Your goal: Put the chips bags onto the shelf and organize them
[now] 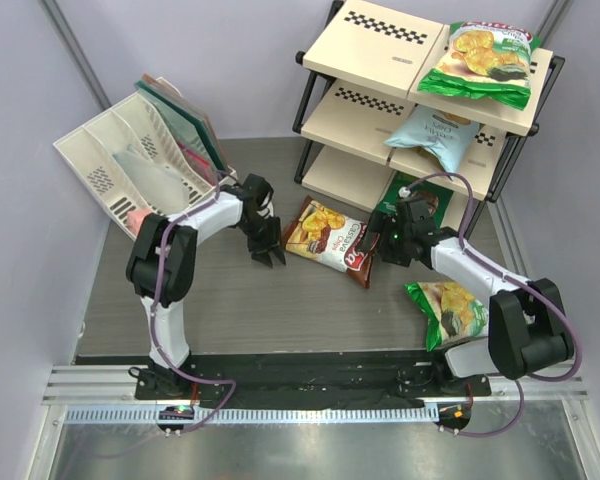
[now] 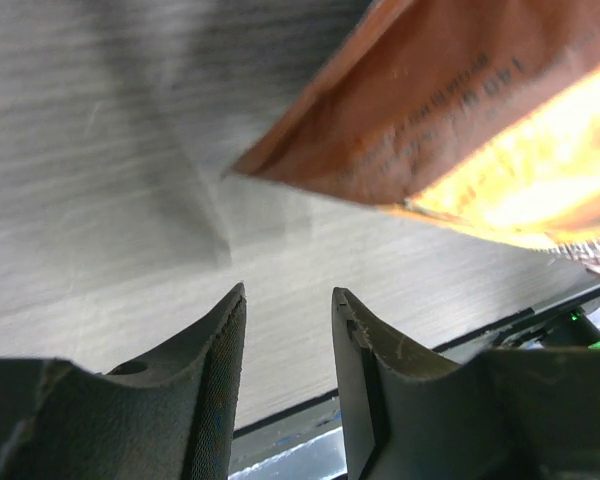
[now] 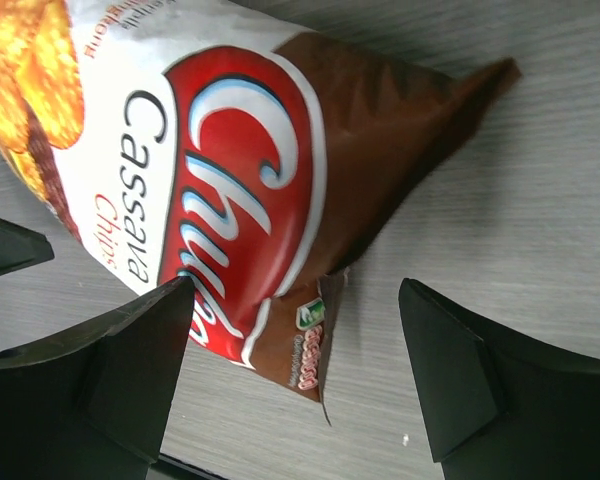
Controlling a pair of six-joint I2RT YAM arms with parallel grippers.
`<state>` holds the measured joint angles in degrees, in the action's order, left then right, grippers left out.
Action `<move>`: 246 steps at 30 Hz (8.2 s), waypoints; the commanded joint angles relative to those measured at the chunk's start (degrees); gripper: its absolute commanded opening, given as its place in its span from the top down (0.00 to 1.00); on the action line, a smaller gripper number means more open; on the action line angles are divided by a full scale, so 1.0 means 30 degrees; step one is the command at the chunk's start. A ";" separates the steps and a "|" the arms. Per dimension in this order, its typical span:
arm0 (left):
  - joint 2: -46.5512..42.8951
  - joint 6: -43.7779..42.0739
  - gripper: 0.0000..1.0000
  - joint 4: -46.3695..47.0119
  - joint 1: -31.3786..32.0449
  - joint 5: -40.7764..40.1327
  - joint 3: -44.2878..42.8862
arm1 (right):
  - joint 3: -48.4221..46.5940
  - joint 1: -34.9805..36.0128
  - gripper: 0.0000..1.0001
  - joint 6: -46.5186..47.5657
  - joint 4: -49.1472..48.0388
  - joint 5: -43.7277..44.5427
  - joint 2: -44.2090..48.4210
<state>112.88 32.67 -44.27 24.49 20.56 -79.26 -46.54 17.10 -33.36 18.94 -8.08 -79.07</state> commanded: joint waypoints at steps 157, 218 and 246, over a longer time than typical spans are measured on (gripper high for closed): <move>-0.9648 0.1680 0.62 0.3068 -0.6289 -0.0173 0.6236 | -1.0445 0.4494 0.48 -2.4298 -0.5226 1.2831 -1.1236; -1.0147 0.2353 0.58 0.2452 -0.5002 -0.0404 0.5798 | -0.7341 0.3996 0.33 -1.8205 -1.0854 0.4192 -0.8452; 0.1803 0.1062 0.35 0.3913 0.6893 0.6061 -0.6974 | -0.3032 -0.5467 0.33 -0.6956 1.7560 0.5442 0.8219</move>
<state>115.11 35.35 -35.29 42.65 30.68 -95.39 -56.14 0.99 -57.91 56.88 1.30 -56.05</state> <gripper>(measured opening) 0.646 0.673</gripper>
